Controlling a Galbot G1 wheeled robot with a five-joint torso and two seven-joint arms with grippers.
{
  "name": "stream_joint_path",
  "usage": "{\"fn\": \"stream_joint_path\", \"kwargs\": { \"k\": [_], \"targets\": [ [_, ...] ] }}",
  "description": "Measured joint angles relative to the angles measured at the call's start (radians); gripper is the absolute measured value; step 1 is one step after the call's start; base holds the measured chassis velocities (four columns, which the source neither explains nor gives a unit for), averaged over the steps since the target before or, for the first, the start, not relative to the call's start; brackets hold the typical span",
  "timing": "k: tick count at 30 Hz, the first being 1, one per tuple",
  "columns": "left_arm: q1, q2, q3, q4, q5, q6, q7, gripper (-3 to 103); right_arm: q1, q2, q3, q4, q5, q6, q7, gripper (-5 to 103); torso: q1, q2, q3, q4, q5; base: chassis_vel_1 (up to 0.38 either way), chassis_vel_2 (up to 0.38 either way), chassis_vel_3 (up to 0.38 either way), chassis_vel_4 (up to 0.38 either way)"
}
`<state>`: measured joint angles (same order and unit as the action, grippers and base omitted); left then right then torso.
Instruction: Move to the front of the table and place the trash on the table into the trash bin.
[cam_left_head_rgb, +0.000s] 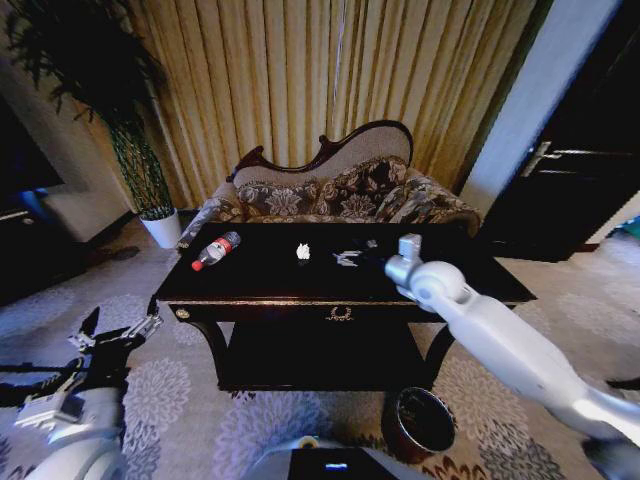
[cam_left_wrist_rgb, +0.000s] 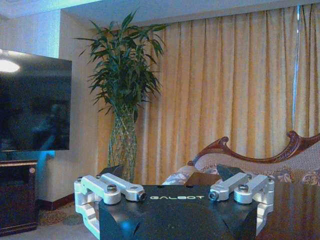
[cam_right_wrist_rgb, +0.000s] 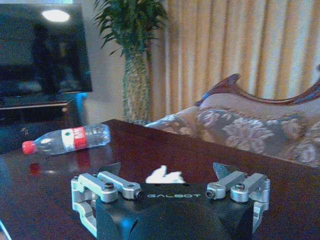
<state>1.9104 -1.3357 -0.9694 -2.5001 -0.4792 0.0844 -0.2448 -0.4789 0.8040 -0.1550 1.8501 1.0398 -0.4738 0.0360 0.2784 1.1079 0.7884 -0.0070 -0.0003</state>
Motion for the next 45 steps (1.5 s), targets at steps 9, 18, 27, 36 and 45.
{"fn": "stream_joint_path", "kwargs": {
  "k": [9, 18, 27, 36, 45],
  "targets": [
    [-0.001, -0.001, -0.001, 0.000, 0.000, -0.002, 0.001, 100, 0.110, 0.122, -0.097, -0.059, 0.058, -0.120, 0.111, 100, 0.000, 0.000, 0.000, -0.0002, 0.0000, 0.000, 0.000, 0.000, 0.000],
    [0.000, -0.003, -0.013, 0.000, 0.003, -0.004, -0.001, 100, 0.191, 0.238, -0.159, -0.132, 0.093, -0.211, 0.267, 100, 0.000, 0.000, 0.000, 0.0000, 0.0001, 0.000, 0.000, 0.000, 0.000],
    [-0.001, -0.009, -0.022, 0.000, 0.002, -0.004, -0.007, 100, 0.232, 0.334, -0.191, -0.218, 0.096, -0.246, 0.413, 100, 0.000, 0.000, 0.000, 0.0000, 0.0001, 0.000, 0.000, 0.000, 0.000],
    [-0.005, -0.013, -0.023, 0.000, 0.002, -0.004, -0.009, 100, 0.254, 0.365, -0.209, -0.265, 0.110, -0.246, 0.460, 100, 0.000, 0.000, 0.000, -0.0001, 0.0001, 0.000, 0.000, 0.000, 0.000],
    [-0.007, -0.013, -0.021, 0.000, 0.002, -0.004, -0.009, 100, 0.239, 0.370, -0.209, -0.288, 0.115, -0.245, 0.460, 100, 0.000, 0.000, 0.000, -0.0001, 0.0002, 0.000, 0.000, 0.000, 0.000]
  ]
}}
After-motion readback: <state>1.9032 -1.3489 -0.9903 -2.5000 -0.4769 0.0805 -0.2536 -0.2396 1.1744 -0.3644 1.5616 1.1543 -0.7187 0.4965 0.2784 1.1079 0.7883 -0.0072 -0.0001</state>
